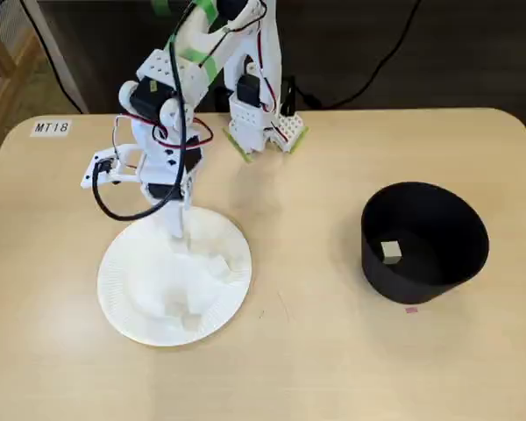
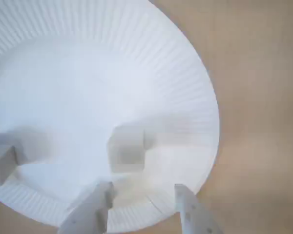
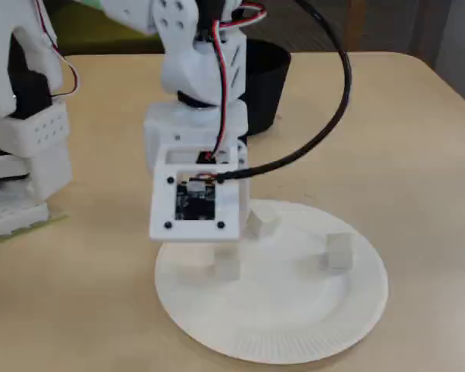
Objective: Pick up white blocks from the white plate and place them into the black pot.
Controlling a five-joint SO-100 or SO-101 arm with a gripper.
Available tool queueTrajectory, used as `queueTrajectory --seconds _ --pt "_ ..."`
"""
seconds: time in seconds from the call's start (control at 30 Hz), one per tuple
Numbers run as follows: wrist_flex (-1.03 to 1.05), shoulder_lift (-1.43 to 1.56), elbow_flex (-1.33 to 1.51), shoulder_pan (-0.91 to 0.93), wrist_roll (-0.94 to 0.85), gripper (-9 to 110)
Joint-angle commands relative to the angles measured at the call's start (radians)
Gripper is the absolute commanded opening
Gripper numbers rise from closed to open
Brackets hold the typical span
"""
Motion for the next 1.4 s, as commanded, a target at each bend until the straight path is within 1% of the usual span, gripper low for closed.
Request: queueTrajectory --seconds 0.0,0.3,0.5,0.7,0.83,0.93,1.0,1.07,1.23,1.3,1.37 --pt "-0.031 -0.008 -0.046 -0.006 -0.029 16" --pt "-0.046 -0.058 -0.046 -0.009 -0.034 30" --pt "-0.057 -0.091 -0.046 -0.002 -0.015 31" --pt "-0.086 -0.127 -0.046 -0.002 0.008 30" --pt "-0.120 -0.149 -0.046 -0.002 0.018 27" --pt "-0.153 -0.166 -0.041 -0.006 0.037 20" --pt "-0.172 -0.176 -0.041 -0.008 0.058 11" --pt "-0.183 -0.196 -0.046 -0.008 0.091 -2" --pt "-0.178 -0.183 -0.048 -0.012 0.094 -2" --pt "-0.202 -0.106 -0.048 -0.023 0.120 -2" --pt "-0.276 0.023 -0.040 -0.049 0.175 -2"
